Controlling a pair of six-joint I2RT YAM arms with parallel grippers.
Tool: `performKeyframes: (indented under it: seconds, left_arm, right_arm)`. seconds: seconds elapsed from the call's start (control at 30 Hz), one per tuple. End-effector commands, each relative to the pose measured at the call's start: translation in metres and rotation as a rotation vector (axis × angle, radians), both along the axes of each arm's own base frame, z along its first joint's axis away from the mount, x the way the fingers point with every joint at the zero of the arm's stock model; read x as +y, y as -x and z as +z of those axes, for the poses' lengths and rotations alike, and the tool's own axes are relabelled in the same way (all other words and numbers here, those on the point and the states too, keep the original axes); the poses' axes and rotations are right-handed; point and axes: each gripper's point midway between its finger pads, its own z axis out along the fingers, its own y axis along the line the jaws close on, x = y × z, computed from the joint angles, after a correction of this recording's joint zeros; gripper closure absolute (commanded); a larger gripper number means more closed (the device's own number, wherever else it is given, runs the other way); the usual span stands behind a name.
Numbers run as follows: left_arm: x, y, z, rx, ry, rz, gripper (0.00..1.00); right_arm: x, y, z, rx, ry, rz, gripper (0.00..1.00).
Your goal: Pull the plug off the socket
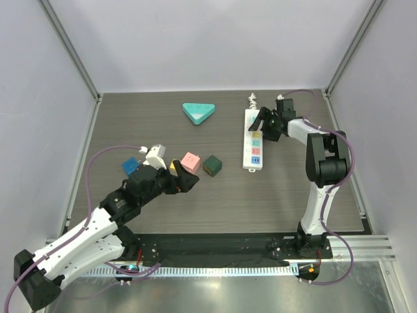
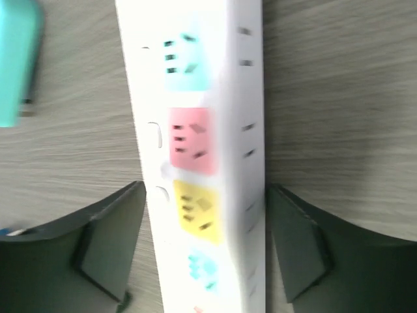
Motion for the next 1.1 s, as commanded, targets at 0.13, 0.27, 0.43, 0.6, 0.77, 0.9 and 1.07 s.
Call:
performKeyframes:
  seconds: [0.13,0.27,0.43,0.6,0.77,0.9,1.07]
  left_arm:
    - [0.017,0.006,-0.008,0.016,0.010,0.059,0.08]
    - [0.019,0.008,-0.015,0.038,0.024,0.078,0.08]
    - [0.018,0.013,-0.026,0.059,0.036,0.069,0.07]
    - [0.019,0.025,-0.045,0.088,0.107,0.062,0.07]
    - [0.020,0.042,-0.055,0.088,0.228,0.035,0.07]
    - [0.025,0.056,-0.065,0.101,0.280,0.013,0.06]
    - [0.030,0.068,-0.063,0.088,0.320,-0.013,0.05]
  right_arm:
    - [-0.050,0.019,0.076,-0.058,0.382,-0.102,0.08]
    - [-0.023,0.061,0.096,-0.091,0.463,-0.050,0.08]
    - [0.049,0.131,0.114,-0.201,0.414,0.079,0.08]
    - [0.081,0.207,0.090,-0.239,0.295,0.120,0.08]
    - [0.077,0.260,0.081,-0.326,0.077,0.062,0.07]
    - [0.058,0.280,0.072,-0.372,-0.069,-0.016,0.06]
    - [0.041,0.297,0.045,-0.370,-0.231,-0.114,0.05]
